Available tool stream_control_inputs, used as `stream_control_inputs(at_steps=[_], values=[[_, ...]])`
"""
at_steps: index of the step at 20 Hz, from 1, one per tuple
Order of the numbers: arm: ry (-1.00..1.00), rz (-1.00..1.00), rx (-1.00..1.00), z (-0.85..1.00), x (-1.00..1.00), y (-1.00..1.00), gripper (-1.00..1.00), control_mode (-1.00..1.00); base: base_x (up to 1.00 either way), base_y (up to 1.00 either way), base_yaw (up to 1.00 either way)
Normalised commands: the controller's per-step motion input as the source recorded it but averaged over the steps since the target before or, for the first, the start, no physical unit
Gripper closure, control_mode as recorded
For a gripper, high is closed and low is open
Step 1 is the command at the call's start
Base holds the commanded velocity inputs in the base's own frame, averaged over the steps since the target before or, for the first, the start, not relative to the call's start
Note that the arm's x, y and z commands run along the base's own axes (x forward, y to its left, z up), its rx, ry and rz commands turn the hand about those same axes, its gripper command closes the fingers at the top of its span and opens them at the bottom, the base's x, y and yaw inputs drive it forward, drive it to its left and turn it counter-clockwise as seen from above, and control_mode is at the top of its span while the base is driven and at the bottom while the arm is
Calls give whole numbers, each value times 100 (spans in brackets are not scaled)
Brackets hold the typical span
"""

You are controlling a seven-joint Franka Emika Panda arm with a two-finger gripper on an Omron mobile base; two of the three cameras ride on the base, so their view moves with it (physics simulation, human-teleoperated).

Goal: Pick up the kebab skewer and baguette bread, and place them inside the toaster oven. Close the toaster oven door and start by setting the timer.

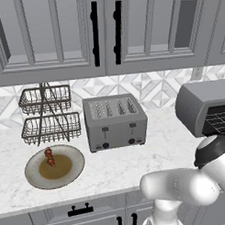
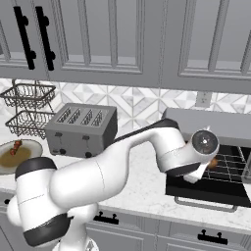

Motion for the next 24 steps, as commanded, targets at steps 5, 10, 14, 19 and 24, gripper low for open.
stream_control_inputs(at_steps=[5,10,14,19,24], values=[[17,4,0,-2,11,-2,100,-100,0,0,0],[9,2,0,-3,25,0,100,-100,0,0,0],[0,2,0,-18,38,0,100,-100,0,0,0],[0,3,0,-14,37,-6,100,-100,0,0,0],[0,5,1,-16,31,-21,100,-100,0,0,0]])
